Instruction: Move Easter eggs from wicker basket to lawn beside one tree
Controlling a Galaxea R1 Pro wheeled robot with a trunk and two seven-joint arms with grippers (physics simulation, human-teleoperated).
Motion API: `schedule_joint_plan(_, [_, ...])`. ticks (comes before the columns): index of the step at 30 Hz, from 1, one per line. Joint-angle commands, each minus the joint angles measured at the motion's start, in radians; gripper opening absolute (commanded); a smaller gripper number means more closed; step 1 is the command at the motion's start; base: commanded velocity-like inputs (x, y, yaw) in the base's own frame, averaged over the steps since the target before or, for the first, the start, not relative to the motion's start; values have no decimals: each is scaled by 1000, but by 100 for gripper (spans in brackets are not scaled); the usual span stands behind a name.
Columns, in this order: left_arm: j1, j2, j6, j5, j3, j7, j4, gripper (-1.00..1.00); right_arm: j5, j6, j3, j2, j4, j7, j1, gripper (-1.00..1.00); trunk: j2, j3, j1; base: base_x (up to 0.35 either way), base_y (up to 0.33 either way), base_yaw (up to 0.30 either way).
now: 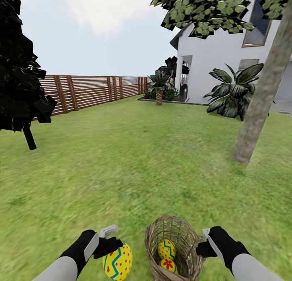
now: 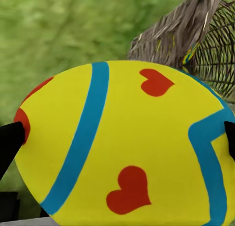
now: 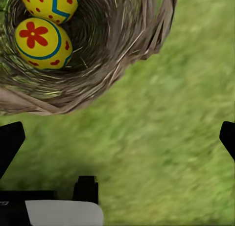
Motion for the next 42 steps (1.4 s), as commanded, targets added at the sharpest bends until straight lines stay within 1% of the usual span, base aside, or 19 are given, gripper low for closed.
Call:
schedule_joint_plan(1, [0, 0, 6, -3, 8, -3, -1, -100, 9, 6, 5, -1, -2, 8, 0, 100, -1, -1, 0, -1, 333, 0])
schedule_joint_plan(11, [-1, 1, 5, -3, 8, -3, -1, -100, 9, 6, 3, -5, -3, 8, -1, 100, -1, -1, 0, 1, 336, 0])
schedule_joint_plan(14, [-1, 1, -6, -3, 8, -3, -1, -100, 9, 6, 2, -7, -4, 8, 0, 100, -1, -1, 0, 165, 262, 0])
schedule_joint_plan(18, [-1, 0, -8, -5, 8, -3, 0, -100, 9, 11, 2, -9, -6, 9, 0, 100, -1, -1, 0, 301, 17, 0])
schedule_joint_plan(24, [-1, 2, -8, -2, 8, -3, 0, -100, 10, 13, 1, -10, -7, 10, 0, 100, -1, -1, 0, 41, -6, 0])
schedule_joint_plan(26, [-1, 3, -8, -1, 9, -3, 0, -100, 9, 12, 1, -19, -8, 10, -1, 100, -1, -1, 0, 1, 0, 0])
schedule_joint_plan(31, [-1, 2, -8, -1, 8, -3, 0, -100, 9, 12, 0, -25, -8, 10, -1, 100, -1, -1, 0, 0, 0, 0])
schedule_joint_plan(34, [-1, 2, -8, -1, 8, -3, 0, -100, 5, 13, -1, -37, -8, 10, -1, 100, -1, -1, 0, 0, 0, 0])
schedule_joint_plan(37, [-1, 2, -8, -1, 8, -3, 0, -100, 4, 13, -2, -42, -8, 11, -1, 100, -1, -1, 0, 0, 0, 0])
schedule_joint_plan(42, [-1, 2, -8, -2, 9, -1, 0, -100, 2, 11, -1, -43, -9, 12, -1, 100, -36, -17, 19, 0, 0, 0])
